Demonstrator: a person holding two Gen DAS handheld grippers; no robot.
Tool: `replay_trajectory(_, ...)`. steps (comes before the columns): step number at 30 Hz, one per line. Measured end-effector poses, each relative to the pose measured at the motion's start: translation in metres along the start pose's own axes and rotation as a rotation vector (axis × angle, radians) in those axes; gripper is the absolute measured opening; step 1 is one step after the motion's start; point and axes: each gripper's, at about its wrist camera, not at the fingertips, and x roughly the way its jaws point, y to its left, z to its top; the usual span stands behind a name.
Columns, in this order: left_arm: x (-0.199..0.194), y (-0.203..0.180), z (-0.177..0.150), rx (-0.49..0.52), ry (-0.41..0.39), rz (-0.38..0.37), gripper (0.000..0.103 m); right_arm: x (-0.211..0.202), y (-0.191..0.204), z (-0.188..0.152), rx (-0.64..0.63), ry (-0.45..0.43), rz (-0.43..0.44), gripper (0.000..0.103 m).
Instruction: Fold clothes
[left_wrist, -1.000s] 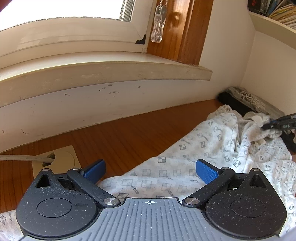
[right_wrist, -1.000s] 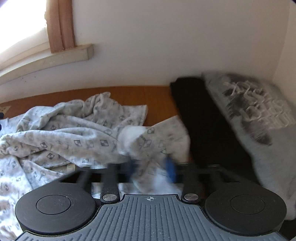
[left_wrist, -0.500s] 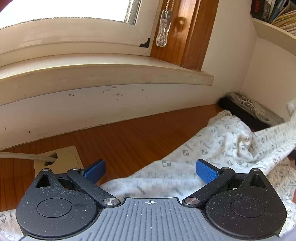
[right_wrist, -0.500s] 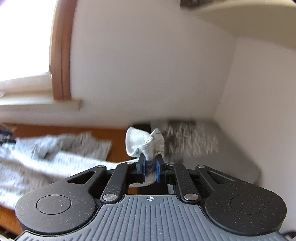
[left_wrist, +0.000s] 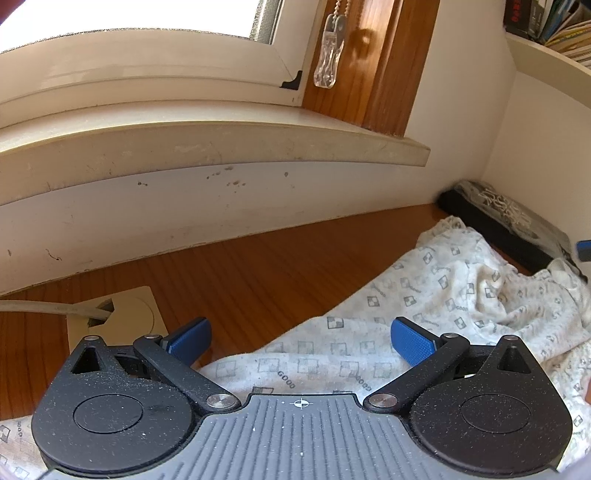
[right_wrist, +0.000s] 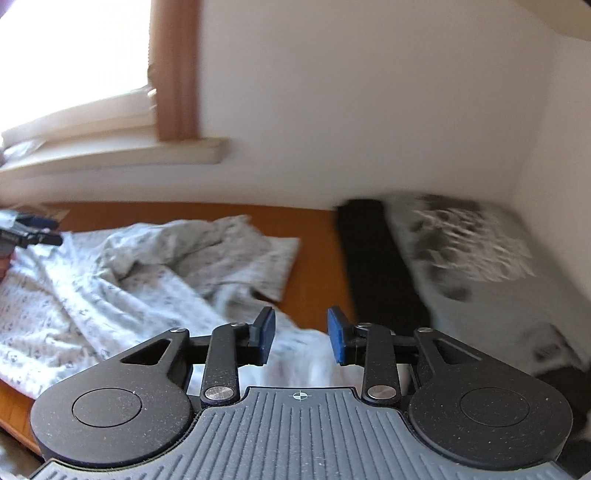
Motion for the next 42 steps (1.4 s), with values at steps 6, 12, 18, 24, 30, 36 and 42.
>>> replay_trajectory(6, 0.001, 0.0, 0.001, 0.011, 0.004, -0.001, 0.103, 0.059, 0.036, 0.007, -0.066, 0.021, 0.156, 0.046)
replay_trajectory(12, 0.002, -0.001, 0.001, 0.012, 0.008, 0.004, 0.103, 0.094, 0.046, 0.001, -0.078, 0.078, 0.18, 0.045)
replay_trajectory(18, 0.002, -0.002, 0.0, 0.013, 0.009, 0.007, 0.103, 0.089, 0.04, -0.005, -0.065, 0.078, 0.148, 0.005)
replay_trajectory(24, 0.001, -0.001, 0.001, 0.005, 0.006, 0.007, 0.103, 0.047, 0.044, 0.0, -0.086, 0.014, 0.043, 0.001)
replay_trajectory(30, 0.003, -0.003, 0.001, 0.012, 0.017, 0.008, 0.103, 0.023, 0.036, 0.005, -0.056, -0.017, 0.072, 0.001)
replay_trajectory(36, 0.003, 0.0, 0.0, -0.002, 0.014, 0.009, 0.103, 0.057, 0.034, 0.006, -0.021, 0.008, 0.132, 0.01)
replay_trajectory(42, 0.004, 0.001, 0.001, 0.0, 0.018, 0.007, 0.103, 0.096, 0.059, 0.004, -0.094, 0.054, 0.206, 0.029)
